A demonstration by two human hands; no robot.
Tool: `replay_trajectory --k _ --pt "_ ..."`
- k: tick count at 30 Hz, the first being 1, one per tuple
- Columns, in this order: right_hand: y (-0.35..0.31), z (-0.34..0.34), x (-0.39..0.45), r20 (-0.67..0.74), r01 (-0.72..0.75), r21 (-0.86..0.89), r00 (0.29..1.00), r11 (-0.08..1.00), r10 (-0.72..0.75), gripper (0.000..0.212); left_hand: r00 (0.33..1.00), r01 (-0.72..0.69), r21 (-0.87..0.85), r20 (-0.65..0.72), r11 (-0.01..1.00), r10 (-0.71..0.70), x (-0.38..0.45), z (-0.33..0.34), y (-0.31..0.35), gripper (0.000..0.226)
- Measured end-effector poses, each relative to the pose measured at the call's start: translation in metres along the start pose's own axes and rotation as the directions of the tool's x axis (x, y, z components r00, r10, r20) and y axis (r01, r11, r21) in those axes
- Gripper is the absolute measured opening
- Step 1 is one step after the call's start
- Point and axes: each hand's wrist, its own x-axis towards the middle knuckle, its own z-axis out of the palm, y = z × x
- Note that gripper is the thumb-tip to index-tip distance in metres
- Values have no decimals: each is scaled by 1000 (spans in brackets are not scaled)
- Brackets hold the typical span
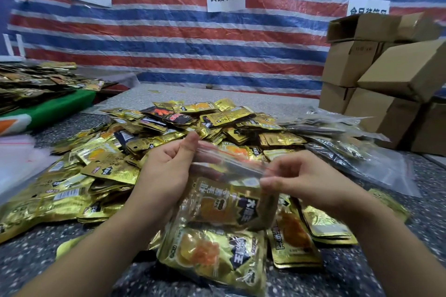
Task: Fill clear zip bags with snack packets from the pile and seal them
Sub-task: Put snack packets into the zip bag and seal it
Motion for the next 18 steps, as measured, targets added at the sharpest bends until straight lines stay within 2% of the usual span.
replay_trajectory --k 2,4,8,12,15,18 --pt "-1 2 3 -132 89 247 990 965 -57 13 1000 -13 -11 -21 1000 13 2 -2 2 46" --pt "-2 5 5 -250 179 382 965 907 -86 15 999 -47 -19 -21 999 46 3 -2 6 45" --pt "-8 5 3 -369 299 408 918 863 -144 19 987 -158 -7 8 987 158 2 5 24 43" --pt "-18 -3 -5 -422 439 462 873 771 -244 18 966 -247 -18 67 969 248 1 18 46 41" --pt "-21 -7 -7 -414 455 493 872 741 -261 12 955 -278 -20 107 960 278 2 27 54 41" --pt "-19 -5 -4 -462 412 464 868 784 -183 15 965 -232 -13 121 973 232 9 29 51 41"
